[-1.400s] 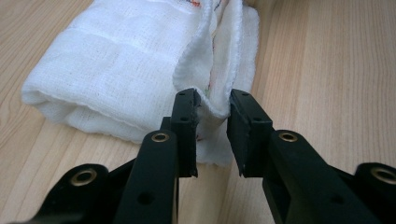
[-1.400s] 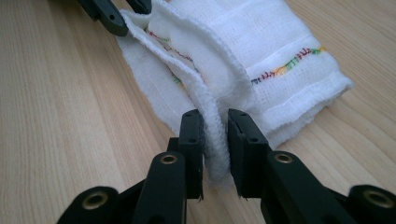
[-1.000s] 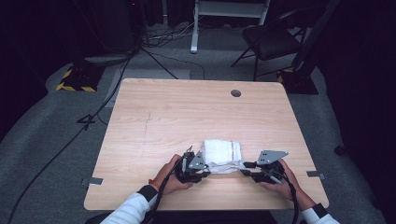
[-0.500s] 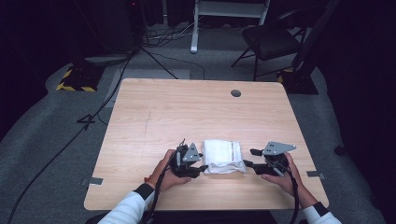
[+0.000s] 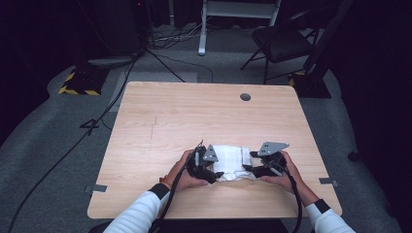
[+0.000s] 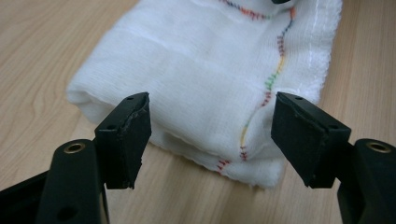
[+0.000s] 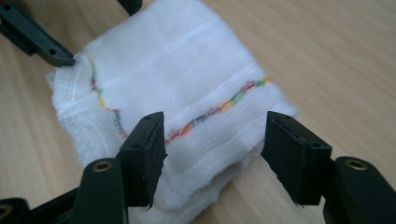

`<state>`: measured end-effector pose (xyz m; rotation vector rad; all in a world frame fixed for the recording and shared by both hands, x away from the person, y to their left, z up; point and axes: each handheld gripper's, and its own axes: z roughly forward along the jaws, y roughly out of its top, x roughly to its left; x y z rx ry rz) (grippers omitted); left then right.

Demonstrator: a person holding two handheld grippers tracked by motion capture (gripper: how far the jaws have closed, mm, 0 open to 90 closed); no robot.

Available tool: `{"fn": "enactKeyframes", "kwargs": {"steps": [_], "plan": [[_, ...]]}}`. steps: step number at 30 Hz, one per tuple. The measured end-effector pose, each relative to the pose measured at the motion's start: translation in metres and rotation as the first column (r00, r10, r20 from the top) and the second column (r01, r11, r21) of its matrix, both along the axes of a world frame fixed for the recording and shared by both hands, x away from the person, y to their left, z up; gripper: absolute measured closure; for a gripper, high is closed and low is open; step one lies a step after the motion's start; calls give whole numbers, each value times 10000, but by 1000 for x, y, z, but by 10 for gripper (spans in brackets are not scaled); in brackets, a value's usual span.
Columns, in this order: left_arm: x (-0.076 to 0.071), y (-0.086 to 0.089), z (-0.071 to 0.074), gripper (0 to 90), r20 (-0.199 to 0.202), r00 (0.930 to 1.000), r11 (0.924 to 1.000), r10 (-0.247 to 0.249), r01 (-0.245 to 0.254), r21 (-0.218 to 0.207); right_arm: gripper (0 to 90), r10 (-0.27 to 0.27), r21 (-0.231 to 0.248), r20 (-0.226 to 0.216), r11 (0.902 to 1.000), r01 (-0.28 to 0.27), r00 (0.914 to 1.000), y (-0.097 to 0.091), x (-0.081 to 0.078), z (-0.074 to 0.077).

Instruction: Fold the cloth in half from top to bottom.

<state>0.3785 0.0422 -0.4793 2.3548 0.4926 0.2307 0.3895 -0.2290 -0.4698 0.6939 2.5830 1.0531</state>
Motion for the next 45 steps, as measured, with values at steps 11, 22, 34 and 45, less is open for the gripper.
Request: {"fn": "enactKeyframes", "kwargs": {"steps": [11, 22, 34, 45], "plan": [[-14, 2, -8, 242, 361, 9993, 9986, 95, -113, 508, 367, 347, -509, -95, 9981, -351, 9994, 0, -13, -7], [-16, 17, 7, 215, 1048, 9931, 9956, 533, -609, 707, 331, 125, -603, 350, 9981, -104, 9993, -6, -12, 7], [-25, 42, 12, 206, 1146, 9919, 9916, 548, -675, 1104, 326, 128, -1219, 1060, 9925, 2, 9943, -12, -20, 10], [-35, 75, 5, 201, 1210, 9858, 9816, 1167, -1330, 1371, 324, -492, -936, 1050, 9939, 592, 9933, -38, -25, 9]]}}
